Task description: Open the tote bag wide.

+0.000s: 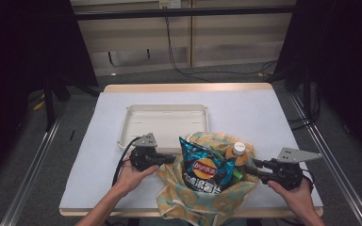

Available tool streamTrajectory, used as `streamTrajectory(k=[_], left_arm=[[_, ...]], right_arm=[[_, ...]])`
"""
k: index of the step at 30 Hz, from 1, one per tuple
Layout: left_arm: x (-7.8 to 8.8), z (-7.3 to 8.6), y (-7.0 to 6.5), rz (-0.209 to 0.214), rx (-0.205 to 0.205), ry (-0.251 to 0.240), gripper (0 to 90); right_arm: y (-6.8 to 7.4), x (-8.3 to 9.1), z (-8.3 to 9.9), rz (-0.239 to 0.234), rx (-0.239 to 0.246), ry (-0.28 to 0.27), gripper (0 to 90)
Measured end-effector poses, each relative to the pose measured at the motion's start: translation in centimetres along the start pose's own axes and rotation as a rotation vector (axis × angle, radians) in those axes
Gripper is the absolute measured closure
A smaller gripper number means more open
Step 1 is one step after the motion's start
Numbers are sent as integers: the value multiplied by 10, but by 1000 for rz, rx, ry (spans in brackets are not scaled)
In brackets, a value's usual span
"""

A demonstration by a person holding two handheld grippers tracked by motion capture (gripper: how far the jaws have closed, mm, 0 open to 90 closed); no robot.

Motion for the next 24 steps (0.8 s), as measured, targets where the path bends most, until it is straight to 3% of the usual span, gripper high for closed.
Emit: streamTrajectory(k=[1,3,6,11,14,18,21,24], left_arm=[[-1,3,0,-3,2,8,900],[-4,8,0,8,4,29,900],[-8,10,-1,23,7,33,900],[-12,11,1,27,14,29,900],[-12,12,1,29,1,45,900],[-12,14,1,47,25,26,898],[-9,11,-4,40,14,8,867],[-4,8,-4,23,6,-23,772]], right_arm=[[-1,0,0,2,-6,-3,698],[-2,2,1,7,-3,-4,820],[-6,2,2,26,-9,3,896],[-13,-3,11,59,-25,51,900],[-12,-6,18,69,-6,88,900],[-9,-8,22,50,7,103,900],[-6,-8,25,32,19,99,876],[-5,-2,20,52,22,47,767]])
Point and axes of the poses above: each handheld gripper's, and its own axes: x roughly backward along the jaws, z roughly out of its underside, y roughly to its left, the point moved 4 cm from there along -x, roughly forward along the jaws, and after that the axes turned 15 degrees about z, right-handed, at the moved point
